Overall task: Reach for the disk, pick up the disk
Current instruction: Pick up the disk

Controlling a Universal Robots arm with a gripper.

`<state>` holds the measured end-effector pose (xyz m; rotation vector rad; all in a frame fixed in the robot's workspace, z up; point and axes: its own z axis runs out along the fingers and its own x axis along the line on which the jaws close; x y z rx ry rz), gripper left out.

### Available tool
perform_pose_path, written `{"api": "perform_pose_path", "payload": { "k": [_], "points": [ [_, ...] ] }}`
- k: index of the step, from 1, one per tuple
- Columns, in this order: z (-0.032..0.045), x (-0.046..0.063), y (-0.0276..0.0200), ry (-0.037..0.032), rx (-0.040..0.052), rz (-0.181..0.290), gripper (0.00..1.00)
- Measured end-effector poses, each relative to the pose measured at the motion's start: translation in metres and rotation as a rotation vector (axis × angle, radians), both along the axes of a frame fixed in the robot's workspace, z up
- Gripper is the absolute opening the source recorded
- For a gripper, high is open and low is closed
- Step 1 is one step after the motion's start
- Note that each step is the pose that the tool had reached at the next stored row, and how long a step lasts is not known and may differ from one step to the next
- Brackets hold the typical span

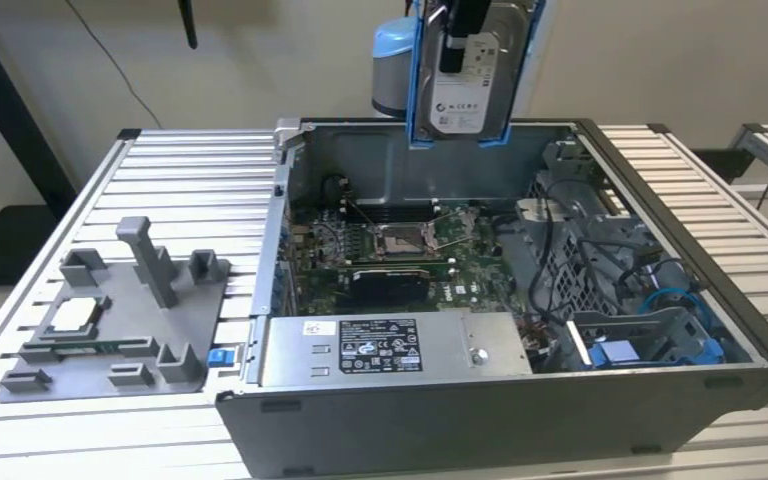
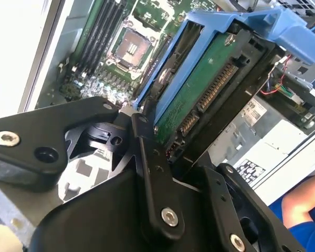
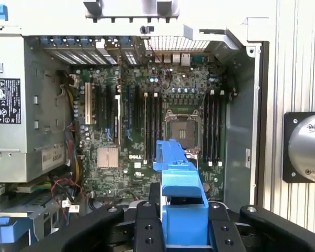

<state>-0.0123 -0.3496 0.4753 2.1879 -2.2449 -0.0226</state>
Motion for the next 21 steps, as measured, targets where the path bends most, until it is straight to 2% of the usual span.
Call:
{"api": "perform_pose_path", "payload": {
  "k": [4,13,15,21],
  "points": [
    [0.0,0.0,-0.0011,0.0004,0.0042,-0.013,0.0],
    [0.0,0.001,-0.0018,0.0023,0.0045,-0.013,0.0],
    [0.0,0.002,-0.0039,0.0029,0.0044,-0.013,0.0],
    [0.0,0.005,-0.0145,0.0061,0.0044,-0.013,0.0]
  ]
}}
